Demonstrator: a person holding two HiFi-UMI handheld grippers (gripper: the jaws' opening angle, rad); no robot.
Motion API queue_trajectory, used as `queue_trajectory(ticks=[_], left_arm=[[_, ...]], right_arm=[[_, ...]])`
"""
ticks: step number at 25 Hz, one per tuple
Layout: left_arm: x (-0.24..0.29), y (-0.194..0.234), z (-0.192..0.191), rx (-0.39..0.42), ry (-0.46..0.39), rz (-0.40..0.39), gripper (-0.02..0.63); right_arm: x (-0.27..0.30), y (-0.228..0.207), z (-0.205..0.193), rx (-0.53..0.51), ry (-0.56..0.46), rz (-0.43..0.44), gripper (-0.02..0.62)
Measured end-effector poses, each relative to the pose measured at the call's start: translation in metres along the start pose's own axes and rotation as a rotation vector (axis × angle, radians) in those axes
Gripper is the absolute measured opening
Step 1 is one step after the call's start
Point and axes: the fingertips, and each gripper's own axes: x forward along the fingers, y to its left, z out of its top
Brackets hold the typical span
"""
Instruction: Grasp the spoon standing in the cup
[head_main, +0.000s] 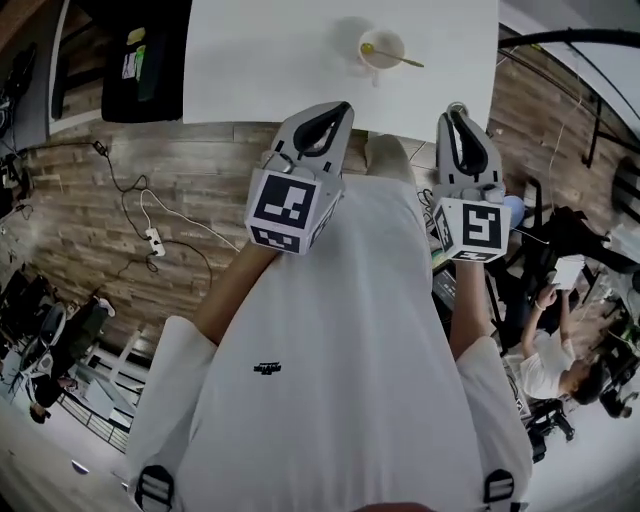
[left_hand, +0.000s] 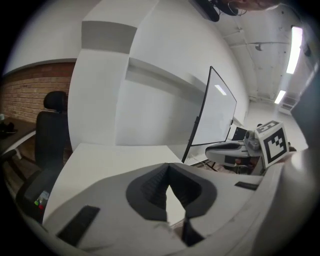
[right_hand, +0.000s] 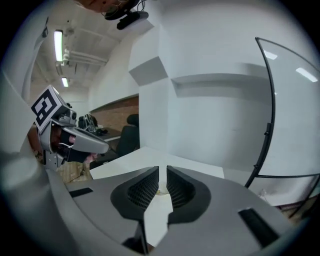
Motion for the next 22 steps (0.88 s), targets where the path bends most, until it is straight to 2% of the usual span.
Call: queue_trajectory(ticks=[5, 10, 17, 22], left_arm=[[0.019, 0.001, -0.003, -0.062, 0.014, 0.12, 0.014], [0.043, 0.003, -0.007, -0.102, 0.02, 0.22, 0.014], [0.069, -0.004, -0.023, -0.167, 0.03, 0.3, 0.014], [0.083, -0.003, -0.032, -0.196, 0.048, 0.333, 0.014]], right_arm=[[0.032, -0.012, -0.01, -0.069, 0.057, 0.143, 0.069], [0.062, -0.024, -0.017, -0.098, 0.05, 0.264, 0.078], [0.085, -0.023, -0.031, -0.169, 0.064, 0.382, 0.086], [0.103, -0.022, -0.05, -0.28, 0.157, 0.461, 0.111]])
